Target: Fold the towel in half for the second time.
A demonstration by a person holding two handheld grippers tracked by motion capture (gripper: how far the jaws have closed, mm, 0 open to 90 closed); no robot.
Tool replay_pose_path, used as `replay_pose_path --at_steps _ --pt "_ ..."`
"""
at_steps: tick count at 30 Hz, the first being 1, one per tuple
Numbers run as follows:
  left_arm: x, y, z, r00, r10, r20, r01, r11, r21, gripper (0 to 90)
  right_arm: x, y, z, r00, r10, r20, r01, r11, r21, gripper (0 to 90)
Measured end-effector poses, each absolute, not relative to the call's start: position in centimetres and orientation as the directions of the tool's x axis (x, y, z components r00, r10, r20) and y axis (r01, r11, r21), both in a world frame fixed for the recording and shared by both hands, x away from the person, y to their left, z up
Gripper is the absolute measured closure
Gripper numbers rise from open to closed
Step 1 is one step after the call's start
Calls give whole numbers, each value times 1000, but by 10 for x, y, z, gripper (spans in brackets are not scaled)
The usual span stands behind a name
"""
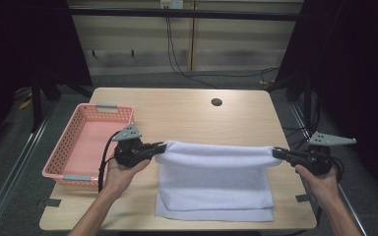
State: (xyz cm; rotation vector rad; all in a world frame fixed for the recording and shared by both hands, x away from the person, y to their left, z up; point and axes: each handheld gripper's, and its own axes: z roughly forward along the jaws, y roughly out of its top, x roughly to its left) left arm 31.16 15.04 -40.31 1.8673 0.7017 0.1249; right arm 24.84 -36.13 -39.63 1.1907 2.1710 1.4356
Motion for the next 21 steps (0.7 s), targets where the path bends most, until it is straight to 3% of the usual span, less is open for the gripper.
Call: replay_pose_path --at_steps 7,11,18,21 --pt "280 156 -430 832 495 -251 434 -299 850 843 216 -356 -410 -645 741 189 477 196 857 851" --pt "265 160 -461 822 492 -287 486 -342 804 834 199 -350 -438 -661 720 213 526 241 816 836" --pt "239 161 -480 860 426 -282 477 -473 741 788 170 -346 -466 -696 667 266 592 324 738 753" --pt "229 165 -481 870 396 -293 472 -499 727 724 160 -347 -470 -706 650 281 606 349 715 698"
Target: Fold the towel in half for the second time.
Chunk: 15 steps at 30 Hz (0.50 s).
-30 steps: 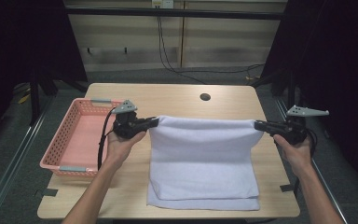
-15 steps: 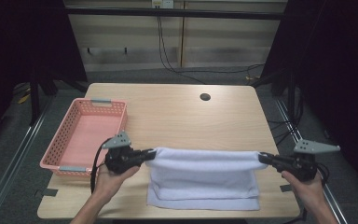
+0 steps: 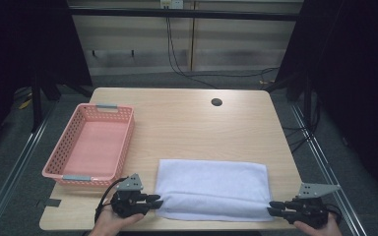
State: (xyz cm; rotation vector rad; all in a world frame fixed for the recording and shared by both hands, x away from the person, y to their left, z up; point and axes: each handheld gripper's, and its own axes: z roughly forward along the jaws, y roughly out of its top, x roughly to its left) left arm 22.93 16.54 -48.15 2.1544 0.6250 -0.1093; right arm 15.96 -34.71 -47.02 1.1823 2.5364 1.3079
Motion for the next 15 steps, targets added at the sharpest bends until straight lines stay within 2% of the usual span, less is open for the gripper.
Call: replay_pose_path --at_steps 4,6,8,12,13,15 --pt "220 172 -482 872 381 -307 473 -496 728 637 151 -348 -469 -716 635 291 604 354 714 652" --pt "220 177 -477 868 382 -318 476 -460 749 608 146 -348 -465 -701 659 271 595 331 733 610" --pt "227 178 -473 851 407 -333 497 -414 763 609 147 -347 -464 -690 673 266 596 318 738 605" --pt "249 169 -471 836 438 -330 509 -395 765 658 154 -339 -462 -657 709 256 577 255 776 609" --pt "261 160 -471 830 480 -283 502 -423 754 706 157 -332 -462 -654 712 256 581 256 772 603" --pt "275 152 -474 831 476 -287 507 -435 744 764 161 -323 -465 -652 717 247 594 281 754 599"
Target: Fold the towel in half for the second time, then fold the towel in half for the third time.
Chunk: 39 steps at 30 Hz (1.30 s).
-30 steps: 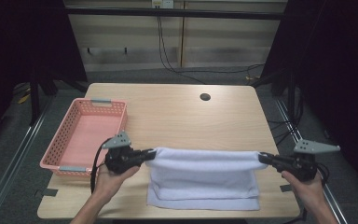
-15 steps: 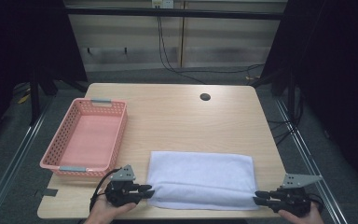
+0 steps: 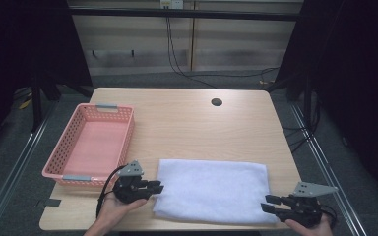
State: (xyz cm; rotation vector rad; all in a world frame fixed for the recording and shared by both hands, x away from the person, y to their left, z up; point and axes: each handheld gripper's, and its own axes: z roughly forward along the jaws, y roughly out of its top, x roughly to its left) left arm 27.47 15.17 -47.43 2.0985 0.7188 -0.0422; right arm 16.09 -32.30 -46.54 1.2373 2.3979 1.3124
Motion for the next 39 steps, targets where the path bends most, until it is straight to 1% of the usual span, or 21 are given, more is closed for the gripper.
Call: replay_pose_path --at_steps 2,4,5,6,7,9,10,11,13,17,20,22,23,24,25,27,30,33,35,37,39 --pt "281 148 -476 827 488 -278 510 -445 736 762 162 -318 -468 -653 719 240 593 288 752 602" --pt "292 141 -481 837 467 -284 506 -465 726 741 167 -308 -471 -654 722 226 598 312 738 598" --pt "297 138 -483 839 480 -257 497 -483 721 732 169 -305 -472 -656 717 234 599 308 739 598" --pt "302 136 -484 833 490 -256 502 -478 720 723 171 -301 -472 -654 719 236 601 304 739 598" --pt "307 134 -486 825 489 -283 521 -466 715 718 174 -295 -472 -657 716 238 601 305 739 598" --pt "315 130 -490 820 491 -295 536 -475 698 717 178 -281 -473 -671 704 232 595 325 735 585" --pt "318 128 -492 818 491 -300 541 -478 692 698 180 -274 -473 -680 694 236 594 333 733 577" --pt "320 127 -493 812 507 -289 544 -478 690 708 183 -266 -475 -690 682 241 591 340 732 568" --pt "323 127 -497 803 512 -304 557 -468 686 734 190 -252 -478 -694 671 261 612 358 705 535" --pt "321 127 -497 813 504 -290 543 -478 690 713 198 -227 -482 -721 641 261 603 396 693 519" --pt "319 126 -498 815 507 -280 536 -478 696 709 206 -214 -485 -719 642 267 615 408 675 493" --pt "319 126 -499 815 505 -285 539 -475 696 703 209 -207 -489 -721 645 252 616 431 660 472" --pt "319 126 -499 815 505 -285 539 -475 696 704 210 -206 -490 -727 641 245 610 441 658 486" --pt "321 125 -500 805 506 -309 554 -455 698 705 211 -208 -490 -721 646 250 619 439 651 509" --pt "322 124 -500 805 510 -304 552 -454 699 704 212 -209 -491 -721 645 253 618 434 655 541" --pt "322 120 -501 813 502 -294 539 -458 707 682 213 -216 -491 -713 655 248 622 429 655 556" --pt "322 115 -500 808 504 -304 547 -452 705 648 216 -225 -491 -706 664 246 629 427 650 591" --pt "319 111 -499 820 502 -274 526 -475 705 641 218 -232 -490 -698 678 231 629 427 649 594" --pt "318 107 -498 823 497 -274 525 -485 699 651 216 -239 -491 -699 681 219 626 434 648 601" --pt "316 103 -498 806 498 -320 561 -472 680 651 215 -247 -490 -696 685 214 626 434 648 605" --pt "308 98 -496 838 459 -294 521 -517 679 650 213 -256 -490 -688 700 189 625 441 644 597"
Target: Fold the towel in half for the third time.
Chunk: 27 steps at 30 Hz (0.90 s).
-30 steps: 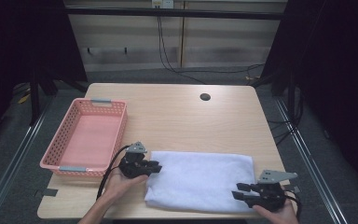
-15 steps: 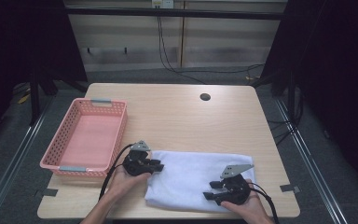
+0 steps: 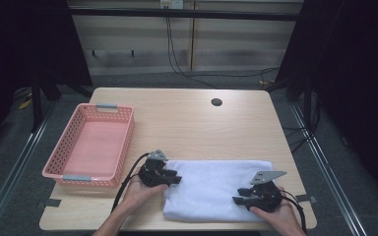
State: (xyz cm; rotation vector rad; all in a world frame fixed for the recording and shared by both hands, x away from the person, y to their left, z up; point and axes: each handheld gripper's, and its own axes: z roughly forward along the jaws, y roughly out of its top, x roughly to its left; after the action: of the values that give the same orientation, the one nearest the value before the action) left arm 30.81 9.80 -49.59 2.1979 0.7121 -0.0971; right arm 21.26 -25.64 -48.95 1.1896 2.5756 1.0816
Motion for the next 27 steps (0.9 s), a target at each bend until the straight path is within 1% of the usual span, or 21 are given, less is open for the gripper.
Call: replay_pose_path --at_steps 3,4,6,7,8,9,11,13,14,15,17,19,21,24,27 --pt "299 96 -493 837 456 -301 523 -506 686 636 208 -269 -489 -676 706 210 641 422 642 583" --pt "298 95 -493 833 458 -312 531 -501 683 635 207 -271 -489 -673 707 218 644 416 642 547" --pt "300 96 -489 836 442 -326 532 -502 682 606 204 -266 -487 -664 709 238 656 398 641 438" --pt "300 96 -489 836 442 -326 532 -502 682 602 204 -266 -487 -664 709 238 656 398 641 438" --pt "308 100 -485 834 456 -312 526 -483 700 590 200 -254 -484 -688 690 227 632 416 654 413" --pt "311 101 -484 832 466 -301 523 -478 706 590 199 -247 -482 -697 676 239 629 416 657 399" --pt "323 105 -483 811 495 -312 545 -442 713 590 200 -231 -480 -718 646 257 617 422 664 351" --pt "327 105 -482 802 506 -319 554 -428 714 580 202 -212 -480 -738 621 264 607 439 663 317" --pt "333 105 -480 802 517 -299 546 -431 718 571 204 -197 -479 -759 590 276 593 451 666 295" --pt "334 105 -480 796 523 -304 550 -418 722 563 206 -186 -480 -778 563 279 577 464 672 280" --pt "336 107 -480 788 534 -306 557 -408 723 535 209 -163 -479 -802 522 290 558 480 677 263" --pt "337 110 -480 781 539 -315 562 -388 730 526 210 -140 -478 -818 491 299 543 492 680 265" --pt "337 112 -480 777 548 -310 563 -383 732 516 212 -119 -478 -848 455 271 500 523 690 305" --pt "336 113 -479 779 549 -302 558 -389 733 509 213 -93 -481 -873 421 244 463 560 687 311" --pt "336 117 -477 775 554 -304 561 -381 735 503 212 -79 -487 -886 416 203 436 601 670 299"
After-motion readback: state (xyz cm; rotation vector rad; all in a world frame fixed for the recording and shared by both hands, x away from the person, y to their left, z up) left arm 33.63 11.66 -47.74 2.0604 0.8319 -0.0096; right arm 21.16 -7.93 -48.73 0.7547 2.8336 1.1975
